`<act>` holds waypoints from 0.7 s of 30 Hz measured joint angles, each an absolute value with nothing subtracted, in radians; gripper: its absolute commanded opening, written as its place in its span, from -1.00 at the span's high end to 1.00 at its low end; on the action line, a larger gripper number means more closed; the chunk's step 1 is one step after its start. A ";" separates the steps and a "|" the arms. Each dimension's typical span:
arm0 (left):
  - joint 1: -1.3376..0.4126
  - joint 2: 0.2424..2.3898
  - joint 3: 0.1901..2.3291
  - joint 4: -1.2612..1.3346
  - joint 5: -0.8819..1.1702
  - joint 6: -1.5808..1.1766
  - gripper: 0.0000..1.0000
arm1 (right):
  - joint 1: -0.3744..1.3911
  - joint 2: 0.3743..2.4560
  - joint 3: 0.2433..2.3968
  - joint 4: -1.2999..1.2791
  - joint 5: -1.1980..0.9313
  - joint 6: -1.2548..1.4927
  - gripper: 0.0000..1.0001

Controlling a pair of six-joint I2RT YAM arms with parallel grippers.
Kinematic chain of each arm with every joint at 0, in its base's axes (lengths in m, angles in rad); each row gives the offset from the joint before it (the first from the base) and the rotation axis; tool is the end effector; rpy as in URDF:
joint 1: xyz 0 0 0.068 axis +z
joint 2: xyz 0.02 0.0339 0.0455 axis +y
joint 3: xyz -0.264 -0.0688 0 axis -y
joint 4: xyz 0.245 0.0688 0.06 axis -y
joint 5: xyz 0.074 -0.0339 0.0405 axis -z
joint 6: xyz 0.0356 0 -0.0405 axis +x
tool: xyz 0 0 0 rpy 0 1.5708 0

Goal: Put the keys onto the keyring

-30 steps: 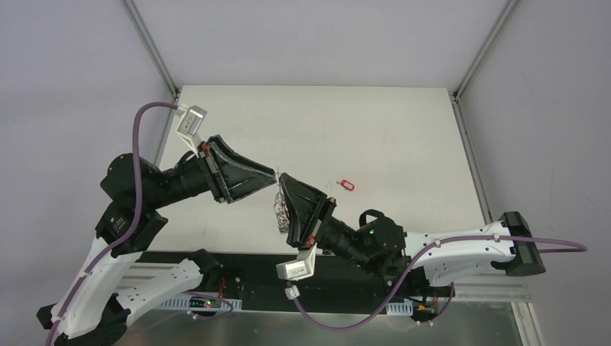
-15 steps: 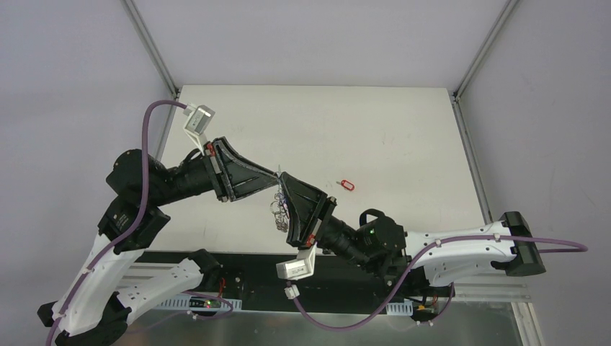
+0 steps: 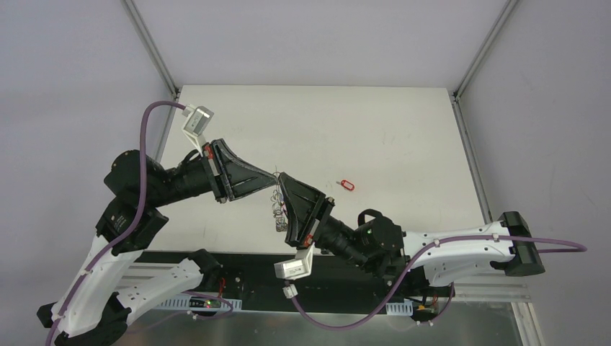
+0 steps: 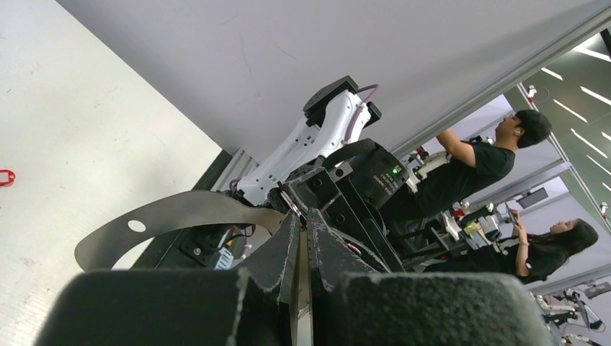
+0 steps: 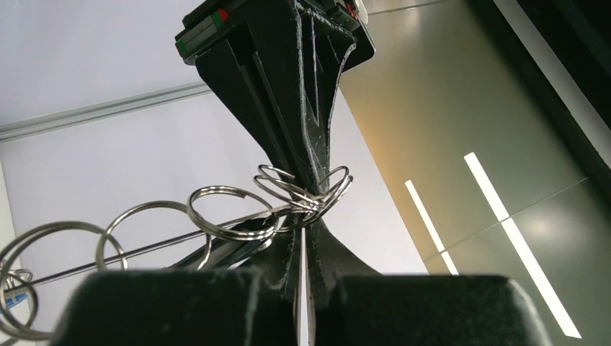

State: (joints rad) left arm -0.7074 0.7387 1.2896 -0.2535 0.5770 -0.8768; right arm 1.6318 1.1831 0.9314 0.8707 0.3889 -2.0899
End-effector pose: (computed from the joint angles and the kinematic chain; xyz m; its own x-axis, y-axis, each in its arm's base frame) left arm 0.0645 -0.0807 0.5011 -0.5809 -0.3509 -0.7344 0.7731 0.0443 -0.6327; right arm -0.0023 0.2599 0.4170 0.8358 -0.5060 0.2130 0.4368 0.3779 -0.8163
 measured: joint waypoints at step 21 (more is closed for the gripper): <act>-0.708 0.738 1.293 -0.254 0.606 -0.782 1.00 | 1.668 1.177 0.929 0.901 0.396 -2.097 0.38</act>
State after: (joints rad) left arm -0.7082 0.7380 1.2934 -0.2539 0.6060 -0.7822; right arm 1.6680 1.1767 0.9287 0.9012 0.3958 -2.0968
